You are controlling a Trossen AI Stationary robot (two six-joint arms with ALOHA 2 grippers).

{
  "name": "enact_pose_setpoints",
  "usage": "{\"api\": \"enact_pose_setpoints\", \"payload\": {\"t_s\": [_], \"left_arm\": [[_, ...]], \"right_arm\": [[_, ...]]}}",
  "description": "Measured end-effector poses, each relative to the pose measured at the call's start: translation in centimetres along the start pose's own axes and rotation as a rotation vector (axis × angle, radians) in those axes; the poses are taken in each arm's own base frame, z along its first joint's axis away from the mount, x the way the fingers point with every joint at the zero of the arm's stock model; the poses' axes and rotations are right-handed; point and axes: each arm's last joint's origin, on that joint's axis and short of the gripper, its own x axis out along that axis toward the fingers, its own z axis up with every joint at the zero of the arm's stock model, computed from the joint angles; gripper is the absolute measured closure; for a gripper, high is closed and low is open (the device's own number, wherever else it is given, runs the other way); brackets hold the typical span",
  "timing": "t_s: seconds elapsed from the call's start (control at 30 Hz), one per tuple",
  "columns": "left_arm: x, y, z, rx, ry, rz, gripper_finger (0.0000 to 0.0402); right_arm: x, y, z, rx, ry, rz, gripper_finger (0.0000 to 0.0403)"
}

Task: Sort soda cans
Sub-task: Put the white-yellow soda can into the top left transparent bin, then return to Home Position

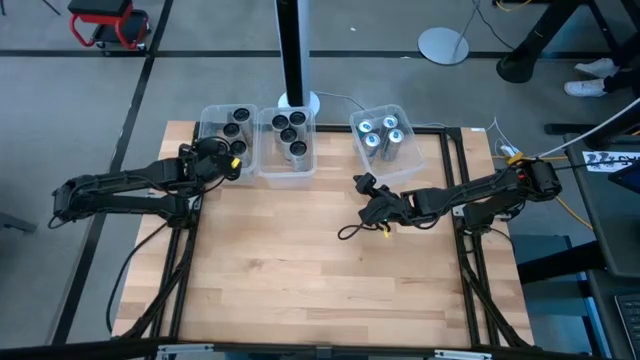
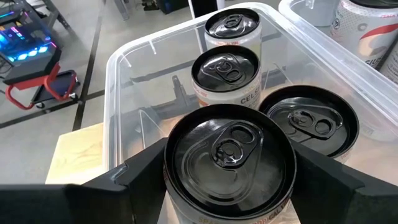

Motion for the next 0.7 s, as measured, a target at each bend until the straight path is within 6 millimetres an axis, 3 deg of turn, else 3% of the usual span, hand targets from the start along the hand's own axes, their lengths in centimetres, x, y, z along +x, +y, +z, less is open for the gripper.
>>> {"api": "enact_pose_setpoints", "payload": {"t_s": [0.3,0.7], "left_arm": [[0.02,0.00,-0.05,-0.018,0.001,0.002,0.0136],[-0.02,0.02,0.01,-0.019,-0.003,-0.003,0.0093]], "right_arm": [[0.00,0.00,0.00,0.000,0.000,0.000,0.0059],[-0.01,-0.01,-0.01,0.000,0.000,0.000,0.0059]]}}
